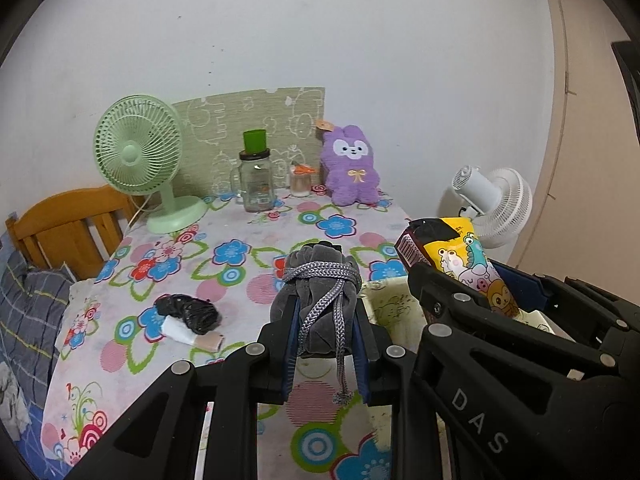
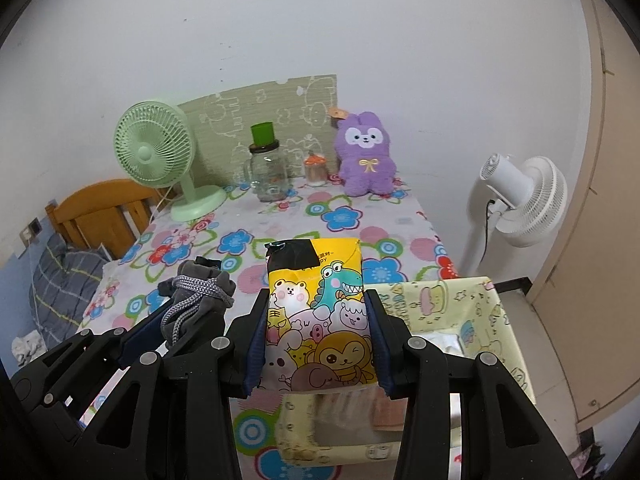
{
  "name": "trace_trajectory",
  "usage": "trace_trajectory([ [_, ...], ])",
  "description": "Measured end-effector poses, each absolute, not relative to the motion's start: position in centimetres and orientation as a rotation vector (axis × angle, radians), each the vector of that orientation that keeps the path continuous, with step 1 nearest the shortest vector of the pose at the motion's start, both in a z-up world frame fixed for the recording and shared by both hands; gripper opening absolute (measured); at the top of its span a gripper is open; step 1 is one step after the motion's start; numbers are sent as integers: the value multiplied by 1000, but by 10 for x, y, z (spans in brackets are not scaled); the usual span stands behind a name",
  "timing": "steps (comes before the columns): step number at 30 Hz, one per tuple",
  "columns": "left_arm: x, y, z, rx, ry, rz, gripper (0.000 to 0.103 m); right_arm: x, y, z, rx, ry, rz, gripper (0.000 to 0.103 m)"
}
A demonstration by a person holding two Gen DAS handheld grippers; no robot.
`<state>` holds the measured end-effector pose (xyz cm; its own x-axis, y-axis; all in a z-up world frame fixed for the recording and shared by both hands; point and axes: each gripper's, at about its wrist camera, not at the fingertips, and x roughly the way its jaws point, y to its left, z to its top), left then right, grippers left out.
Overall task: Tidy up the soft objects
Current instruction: 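Carry the snack bag with the right tool while the left tool carries the grey pouch to the box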
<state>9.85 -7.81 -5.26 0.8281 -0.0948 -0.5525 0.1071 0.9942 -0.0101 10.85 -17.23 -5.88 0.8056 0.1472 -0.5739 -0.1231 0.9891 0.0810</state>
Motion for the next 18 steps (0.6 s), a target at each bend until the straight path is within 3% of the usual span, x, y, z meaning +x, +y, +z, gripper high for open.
trace_trajectory([
  [18,109,-125,-59,46,601,-180,22,114,-218,-66,64,628,78,47],
])
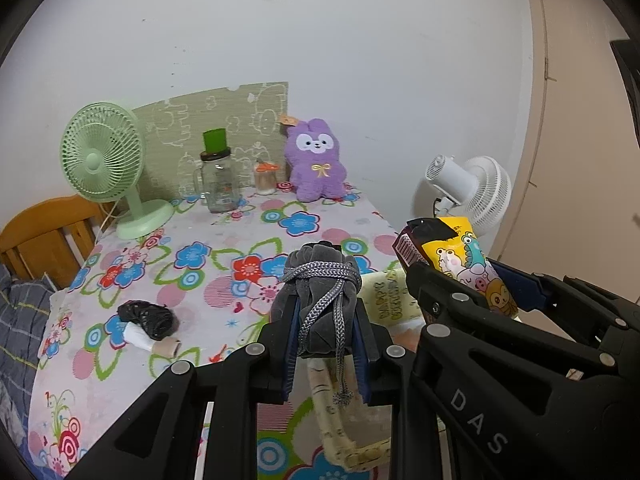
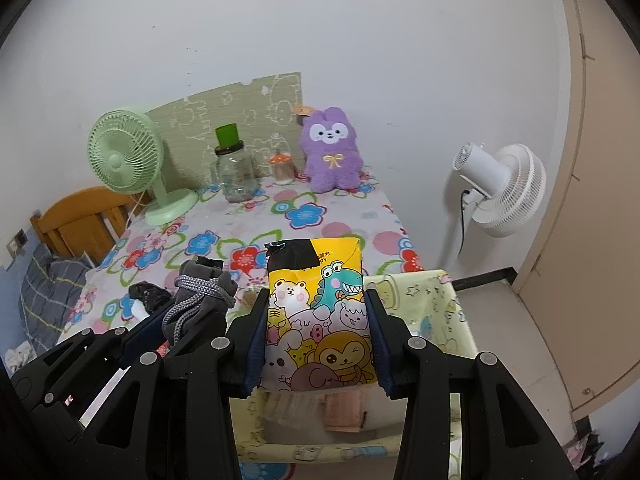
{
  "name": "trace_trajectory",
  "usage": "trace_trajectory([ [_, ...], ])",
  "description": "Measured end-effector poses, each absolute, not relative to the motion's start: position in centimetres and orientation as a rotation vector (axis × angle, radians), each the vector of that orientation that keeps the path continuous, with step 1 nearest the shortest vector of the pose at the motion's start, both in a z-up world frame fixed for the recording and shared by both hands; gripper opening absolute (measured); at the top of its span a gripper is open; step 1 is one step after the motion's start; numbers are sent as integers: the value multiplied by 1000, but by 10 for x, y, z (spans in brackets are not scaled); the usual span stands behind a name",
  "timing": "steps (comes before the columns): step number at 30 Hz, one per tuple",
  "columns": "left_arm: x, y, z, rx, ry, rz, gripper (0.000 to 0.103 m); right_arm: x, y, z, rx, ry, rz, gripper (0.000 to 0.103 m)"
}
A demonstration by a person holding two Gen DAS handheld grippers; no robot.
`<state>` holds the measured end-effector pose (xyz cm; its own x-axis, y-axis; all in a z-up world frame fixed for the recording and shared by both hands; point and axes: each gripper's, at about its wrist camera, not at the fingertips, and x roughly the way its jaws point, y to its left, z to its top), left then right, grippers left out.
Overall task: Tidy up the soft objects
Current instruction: 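Carry the snack bag with the right tool while the left tool carries the grey pouch to the box, then lower the snack bag into the box with the right tool while the left tool lowers the pouch in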
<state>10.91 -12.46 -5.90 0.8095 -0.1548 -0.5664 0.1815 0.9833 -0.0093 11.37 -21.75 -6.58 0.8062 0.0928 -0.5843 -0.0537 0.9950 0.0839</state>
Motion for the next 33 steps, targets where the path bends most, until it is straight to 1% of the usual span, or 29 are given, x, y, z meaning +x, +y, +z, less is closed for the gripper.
trace_trajectory([
  [19,124,-165,-80,49,654,-283,23,119,-261,-87,103,664,3,47],
  [31,139,-173,-109,54,742,-287,24,134,-269,-117,126,748,-8,47],
  [33,141,-172,-114,53,755,-273,25,137,-269,-122,128,759,-8,47],
])
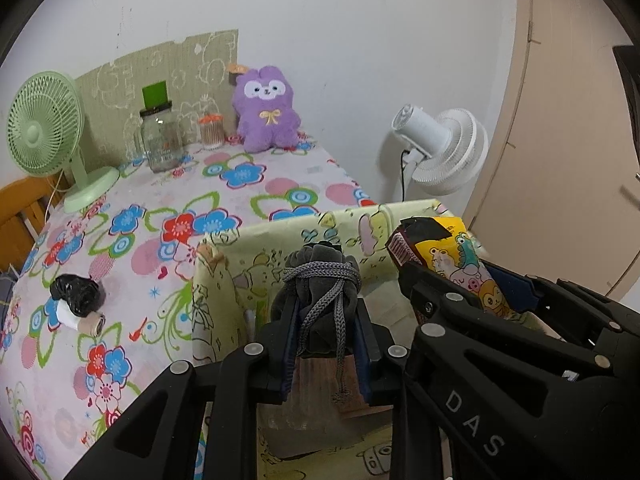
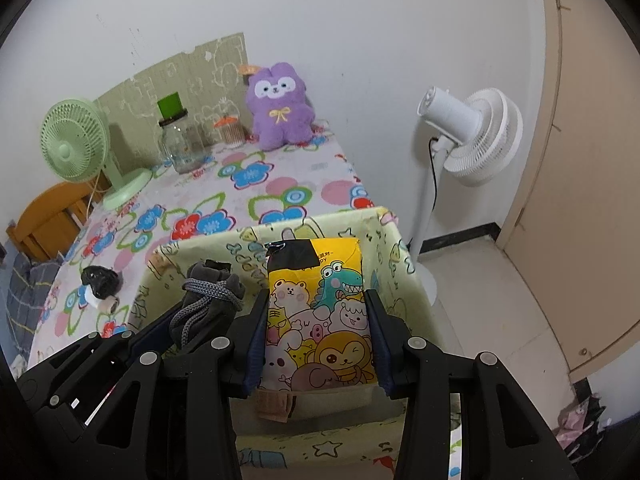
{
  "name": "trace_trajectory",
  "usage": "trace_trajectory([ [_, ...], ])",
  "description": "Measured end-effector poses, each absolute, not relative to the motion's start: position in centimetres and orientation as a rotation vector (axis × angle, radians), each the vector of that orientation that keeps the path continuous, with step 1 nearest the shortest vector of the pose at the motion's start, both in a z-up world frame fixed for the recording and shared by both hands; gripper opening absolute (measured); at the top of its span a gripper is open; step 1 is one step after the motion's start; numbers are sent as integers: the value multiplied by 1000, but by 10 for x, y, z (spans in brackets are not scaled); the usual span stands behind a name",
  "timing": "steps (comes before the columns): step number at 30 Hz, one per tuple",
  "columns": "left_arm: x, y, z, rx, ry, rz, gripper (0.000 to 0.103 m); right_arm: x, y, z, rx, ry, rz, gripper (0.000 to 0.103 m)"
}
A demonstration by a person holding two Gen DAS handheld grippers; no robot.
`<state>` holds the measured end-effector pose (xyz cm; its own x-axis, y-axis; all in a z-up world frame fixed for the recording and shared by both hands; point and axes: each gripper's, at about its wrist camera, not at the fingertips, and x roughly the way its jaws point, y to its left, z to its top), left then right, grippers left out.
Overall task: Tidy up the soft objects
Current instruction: 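Lower the snack bag into the box with the right tool while the left tool lowers the pouch in, then open both tools and withdraw them from the box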
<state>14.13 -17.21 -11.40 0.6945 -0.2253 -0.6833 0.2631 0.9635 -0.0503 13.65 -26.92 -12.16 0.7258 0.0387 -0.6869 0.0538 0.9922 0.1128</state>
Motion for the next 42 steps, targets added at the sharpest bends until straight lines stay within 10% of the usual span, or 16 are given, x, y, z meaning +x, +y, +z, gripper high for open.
trace_trajectory([
  [12,145,-170,-123,92,768,-230,30,144,-267,-139,142,798,3,49],
  [20,142,-173,-121,79,779,-296,60,145,-268,-137,143,801,9,55],
  [28,133,-173,-115,79,749,-289,87,137,-269,-130,125,780,0,81],
  [42,114,-159,-98,86,698,-255,91,117,-253,-110,81,720,8,88],
])
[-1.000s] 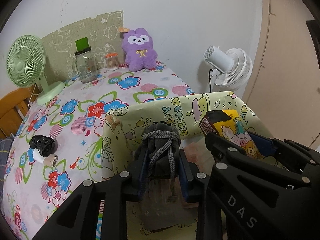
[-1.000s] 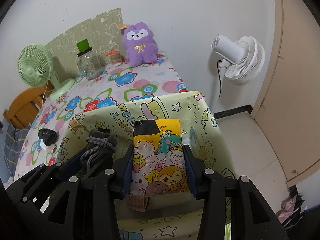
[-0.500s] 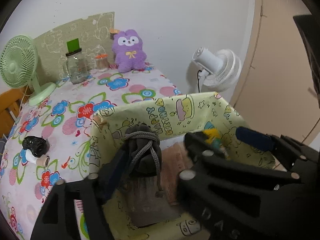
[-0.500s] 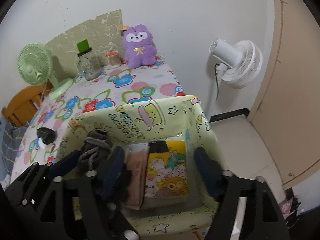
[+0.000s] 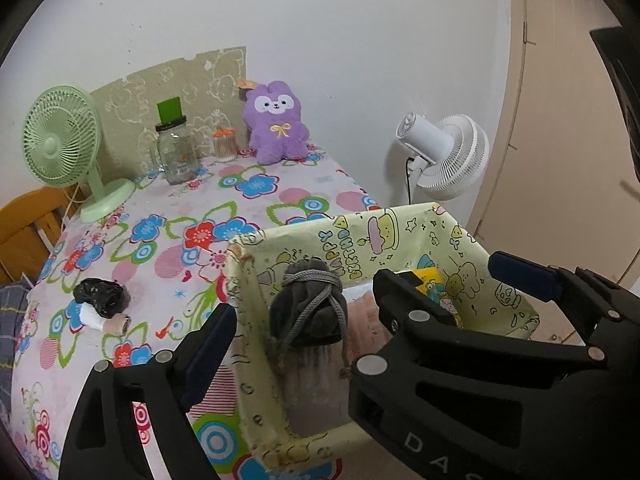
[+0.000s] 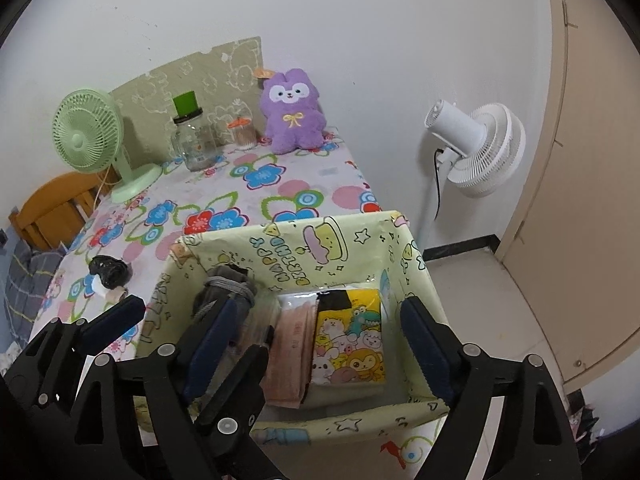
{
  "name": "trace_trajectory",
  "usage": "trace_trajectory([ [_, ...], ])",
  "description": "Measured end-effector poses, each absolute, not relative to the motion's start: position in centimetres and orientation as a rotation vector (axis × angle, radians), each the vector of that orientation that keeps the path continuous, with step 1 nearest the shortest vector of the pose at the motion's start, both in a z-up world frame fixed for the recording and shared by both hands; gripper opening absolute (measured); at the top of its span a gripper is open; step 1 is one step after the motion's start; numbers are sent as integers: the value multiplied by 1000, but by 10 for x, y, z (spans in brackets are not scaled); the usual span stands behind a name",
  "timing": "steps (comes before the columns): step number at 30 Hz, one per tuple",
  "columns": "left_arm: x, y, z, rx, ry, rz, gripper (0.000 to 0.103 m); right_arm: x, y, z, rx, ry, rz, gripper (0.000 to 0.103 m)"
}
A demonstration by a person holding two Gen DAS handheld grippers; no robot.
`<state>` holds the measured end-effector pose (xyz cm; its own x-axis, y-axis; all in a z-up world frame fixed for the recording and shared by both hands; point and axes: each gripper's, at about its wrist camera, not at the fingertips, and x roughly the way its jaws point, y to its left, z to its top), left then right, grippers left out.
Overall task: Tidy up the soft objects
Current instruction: 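Open both tools and withdraw them from the box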
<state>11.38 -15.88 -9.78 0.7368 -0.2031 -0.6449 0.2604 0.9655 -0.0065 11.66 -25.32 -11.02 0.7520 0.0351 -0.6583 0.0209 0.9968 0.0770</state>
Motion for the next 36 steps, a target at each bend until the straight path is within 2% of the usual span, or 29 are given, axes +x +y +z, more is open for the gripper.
trace_trajectory([
  [3,108,-154,-92,89,685,-239,93,110,-249,-105,78,704,14,94],
  [12,92,-138,-78,87,652,-204,95,93,-231,-89,64,664,19,97],
  [36,53,-75,-45,62,566,-152,96,52,-170,-54,48,565,47,98],
])
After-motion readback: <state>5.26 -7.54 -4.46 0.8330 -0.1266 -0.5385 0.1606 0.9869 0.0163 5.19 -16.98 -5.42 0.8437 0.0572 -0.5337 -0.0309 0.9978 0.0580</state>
